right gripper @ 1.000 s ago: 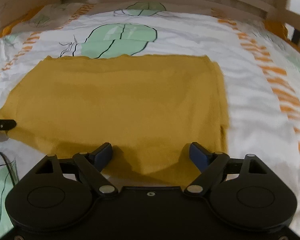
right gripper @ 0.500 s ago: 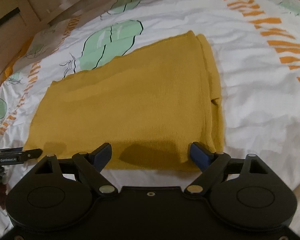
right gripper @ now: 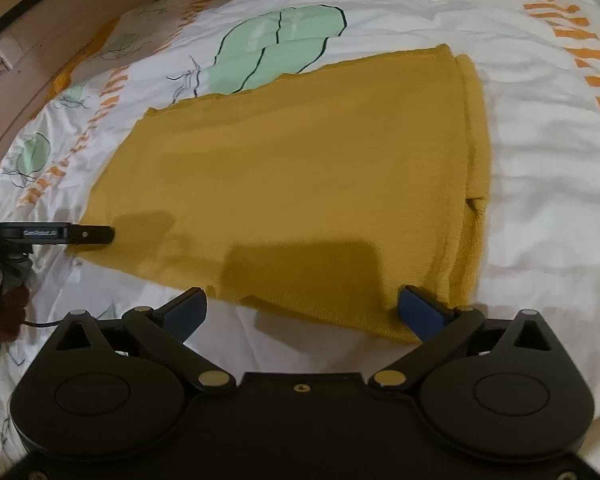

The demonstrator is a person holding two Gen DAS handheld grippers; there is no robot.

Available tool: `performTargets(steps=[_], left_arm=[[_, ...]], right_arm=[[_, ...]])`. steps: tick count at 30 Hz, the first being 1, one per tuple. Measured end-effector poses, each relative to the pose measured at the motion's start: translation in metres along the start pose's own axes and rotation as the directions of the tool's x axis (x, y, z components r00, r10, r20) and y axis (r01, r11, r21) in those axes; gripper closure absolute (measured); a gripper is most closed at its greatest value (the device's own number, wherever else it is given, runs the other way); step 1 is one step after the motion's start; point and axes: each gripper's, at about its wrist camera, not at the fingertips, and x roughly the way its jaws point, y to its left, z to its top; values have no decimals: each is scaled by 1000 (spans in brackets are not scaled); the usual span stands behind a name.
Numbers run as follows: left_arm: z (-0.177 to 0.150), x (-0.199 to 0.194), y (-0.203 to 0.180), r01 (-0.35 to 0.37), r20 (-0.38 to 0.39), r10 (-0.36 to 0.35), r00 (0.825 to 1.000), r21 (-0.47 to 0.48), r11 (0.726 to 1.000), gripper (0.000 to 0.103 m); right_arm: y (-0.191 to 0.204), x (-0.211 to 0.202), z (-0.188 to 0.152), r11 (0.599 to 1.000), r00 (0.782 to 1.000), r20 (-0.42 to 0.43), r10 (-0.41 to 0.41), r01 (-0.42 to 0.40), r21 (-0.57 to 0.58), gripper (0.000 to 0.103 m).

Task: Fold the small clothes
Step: 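Grasp the folded sweater edge with the right tool and fold it over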

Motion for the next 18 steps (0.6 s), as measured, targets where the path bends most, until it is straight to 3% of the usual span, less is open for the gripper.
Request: performTargets(steps=[3,5,10,14,18], left_arm=[[5,-10,0,0,37,1,999,-23,1000,19],[9,-17,0,-6,73,9,997,-34,999,19],[20,-32,-4,-33,145,34,989,-7,999,19],[27,-35,1,-20,141,25,990,-35,999,19],[30,-32,6,-13,113,21,993,-67,998,19]], right_arm=[[-11,-15,7,992,994,57,89,-94,84,1],[-19,-28,12,984,986,131,100,-117,132,1],[-45,-45,18,962,950,313,18,-101,252,1],[-66,-35,15,928,942,335,-20,-107,357,9],[-74,-24,17,917,946,317,-61,-72,391,9]])
